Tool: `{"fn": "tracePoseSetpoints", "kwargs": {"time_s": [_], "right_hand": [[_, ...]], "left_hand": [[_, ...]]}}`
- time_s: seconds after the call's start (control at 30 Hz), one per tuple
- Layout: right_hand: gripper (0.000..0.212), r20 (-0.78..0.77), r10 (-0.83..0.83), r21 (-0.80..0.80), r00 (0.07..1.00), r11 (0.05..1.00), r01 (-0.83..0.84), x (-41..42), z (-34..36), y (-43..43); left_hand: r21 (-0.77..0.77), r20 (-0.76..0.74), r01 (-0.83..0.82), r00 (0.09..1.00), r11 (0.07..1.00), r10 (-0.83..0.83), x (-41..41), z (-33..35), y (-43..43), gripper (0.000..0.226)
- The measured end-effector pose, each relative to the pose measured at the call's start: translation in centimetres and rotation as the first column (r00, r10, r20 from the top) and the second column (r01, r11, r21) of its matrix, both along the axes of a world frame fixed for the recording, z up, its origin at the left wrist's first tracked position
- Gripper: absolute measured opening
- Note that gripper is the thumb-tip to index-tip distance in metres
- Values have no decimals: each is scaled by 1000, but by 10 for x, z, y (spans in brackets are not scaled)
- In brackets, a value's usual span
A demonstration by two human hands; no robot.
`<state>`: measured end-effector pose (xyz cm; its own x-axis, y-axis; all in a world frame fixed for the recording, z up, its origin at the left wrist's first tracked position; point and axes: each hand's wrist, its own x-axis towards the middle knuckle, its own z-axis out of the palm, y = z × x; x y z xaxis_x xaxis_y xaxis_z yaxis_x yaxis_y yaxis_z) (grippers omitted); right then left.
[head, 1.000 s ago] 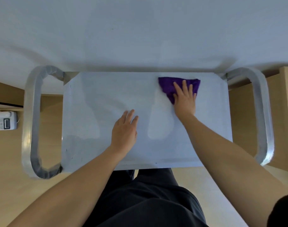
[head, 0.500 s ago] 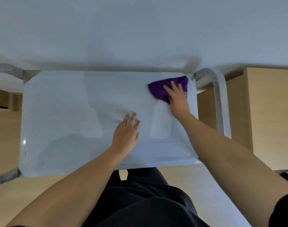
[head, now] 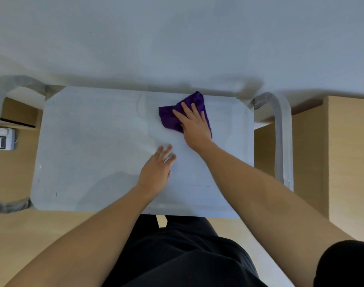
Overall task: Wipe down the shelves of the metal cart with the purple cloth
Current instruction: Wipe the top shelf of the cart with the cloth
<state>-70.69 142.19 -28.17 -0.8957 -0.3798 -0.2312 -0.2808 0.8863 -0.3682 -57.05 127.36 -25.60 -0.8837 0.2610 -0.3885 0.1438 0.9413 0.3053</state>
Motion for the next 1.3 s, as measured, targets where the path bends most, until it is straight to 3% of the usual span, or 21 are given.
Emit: {"fn": "tracePoseSetpoints", "kwargs": {"time_s": [0.1,0.17,0.23,0.33,0.5,0.67,0.9,1.13,1.3], "right_hand": [[68,-61,-212,28,975,976,214,-19,-1,49],[68,-33,-412,66,911,908,413,-30,3,85],[67,4,-490,110,871,866,487,-35,10,99],[76,-9,-435,178,900,885,430,-30,14,68],[74,27,-47,75,999,996,45,19,7,-6],[70,-16,-45,38,999,998,46,24,1,7],[61,17,-219,31,976,975,218,27,5,-11],[60,44,-521,47,852,853,519,43,10,-66],[54,43,-612,75,790,790,608,53,9,-127]], "left_hand": [[7,24,-9,1000,1000,9,0,1,0,48],[13,31,-19,999,1000,18,0,2,2,47],[18,32,-22,999,1000,21,0,4,4,46],[14,39,-29,999,999,29,1,4,5,46],[10,34,-15,999,1000,15,1,5,3,50],[-53,37,11,999,999,-9,7,10,-3,57],[-77,21,-94,995,993,96,19,14,-49,53],[-129,35,-129,990,983,135,27,14,-138,53],[-157,17,-176,983,972,181,29,14,-209,56]]}}
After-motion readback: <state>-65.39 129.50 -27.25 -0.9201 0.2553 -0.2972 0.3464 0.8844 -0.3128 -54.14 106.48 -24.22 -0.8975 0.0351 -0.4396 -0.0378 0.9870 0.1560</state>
